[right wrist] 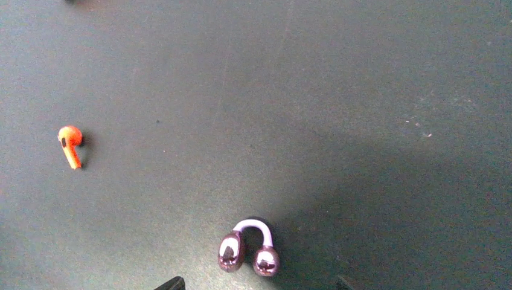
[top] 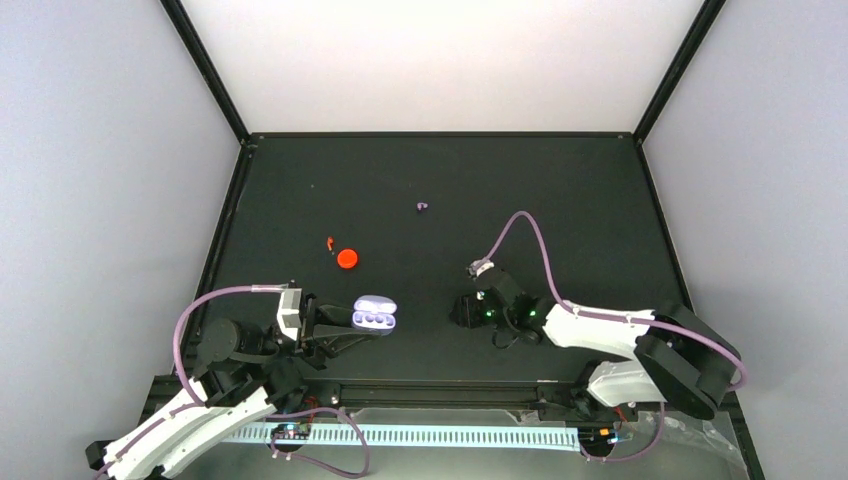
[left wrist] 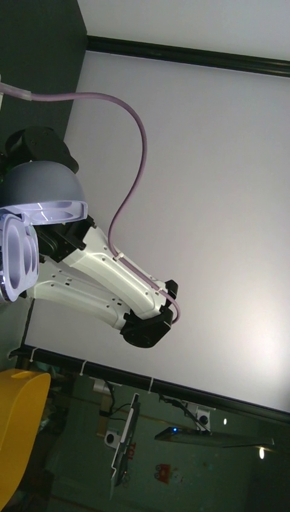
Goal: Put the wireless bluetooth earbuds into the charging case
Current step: Pick up the earbud from the center of the board.
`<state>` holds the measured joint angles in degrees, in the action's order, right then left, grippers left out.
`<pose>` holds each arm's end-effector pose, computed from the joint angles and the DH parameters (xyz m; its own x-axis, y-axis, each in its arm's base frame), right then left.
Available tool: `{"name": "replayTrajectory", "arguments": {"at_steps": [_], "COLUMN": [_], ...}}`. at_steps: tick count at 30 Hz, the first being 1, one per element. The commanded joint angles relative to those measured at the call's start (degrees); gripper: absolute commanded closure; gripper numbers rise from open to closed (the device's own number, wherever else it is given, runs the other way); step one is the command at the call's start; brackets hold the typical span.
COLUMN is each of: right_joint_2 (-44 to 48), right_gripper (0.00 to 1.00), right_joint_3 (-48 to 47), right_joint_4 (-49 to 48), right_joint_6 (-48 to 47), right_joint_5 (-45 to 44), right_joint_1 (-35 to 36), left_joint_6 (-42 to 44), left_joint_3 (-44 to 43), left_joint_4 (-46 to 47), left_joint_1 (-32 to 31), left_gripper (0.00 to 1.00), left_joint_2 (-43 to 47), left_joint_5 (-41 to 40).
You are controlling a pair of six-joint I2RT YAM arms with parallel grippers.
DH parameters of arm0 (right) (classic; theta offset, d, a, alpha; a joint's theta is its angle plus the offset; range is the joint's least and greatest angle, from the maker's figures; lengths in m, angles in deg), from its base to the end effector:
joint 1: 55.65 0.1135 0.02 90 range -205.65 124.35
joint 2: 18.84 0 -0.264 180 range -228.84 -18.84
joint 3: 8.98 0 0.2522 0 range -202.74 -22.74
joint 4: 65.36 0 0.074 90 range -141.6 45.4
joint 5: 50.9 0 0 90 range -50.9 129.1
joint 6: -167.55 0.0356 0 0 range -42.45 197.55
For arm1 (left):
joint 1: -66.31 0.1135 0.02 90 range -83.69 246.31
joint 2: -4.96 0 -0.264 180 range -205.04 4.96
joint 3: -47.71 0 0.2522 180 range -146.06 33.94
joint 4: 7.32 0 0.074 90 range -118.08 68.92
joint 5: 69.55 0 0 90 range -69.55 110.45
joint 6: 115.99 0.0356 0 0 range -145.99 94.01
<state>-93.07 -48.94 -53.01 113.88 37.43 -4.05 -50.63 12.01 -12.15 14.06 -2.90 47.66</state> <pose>0.1449 0.1811 0.1459 -0.8204 -0.0818 -0.5659 -0.3536 0.8503 0.3898 0.0353 -0.0722 0.3087 -0.1831 -0.3692 -0.9111 0.9731 0.0636 -0.2213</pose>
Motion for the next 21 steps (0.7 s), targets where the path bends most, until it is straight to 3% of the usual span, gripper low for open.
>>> {"name": "replayTrajectory", "arguments": {"at_steps": [1,7,21], "right_joint_2": [-1.22,-2.00,-5.13], "right_gripper": [0.38,0.45,0.63], "right_joint_3": [-0.04,0.34,-3.34], "right_joint_4": [-5.38,-6.94,1.11], "right_joint_6": [3.35,3.68,-0.70], "right_joint_5": [0.35,2.25,-1.51], "right_joint_1": [-0.95,-3.01,-3.17], "left_joint_6": [-0.31,-0.22,0.01], "left_joint_3": [-0.38,-0.13,-0.04], "left_joint_4": [-1.20,-2.83,-2.73], "left_joint_1": [-0.31,-0.31,-0.31], "left_gripper": [0.99,0.98,0.98], "left_joint_2": [1.09,2.85,2.88], "left_joint_5": [-0.66,-1.43,-1.90]}}
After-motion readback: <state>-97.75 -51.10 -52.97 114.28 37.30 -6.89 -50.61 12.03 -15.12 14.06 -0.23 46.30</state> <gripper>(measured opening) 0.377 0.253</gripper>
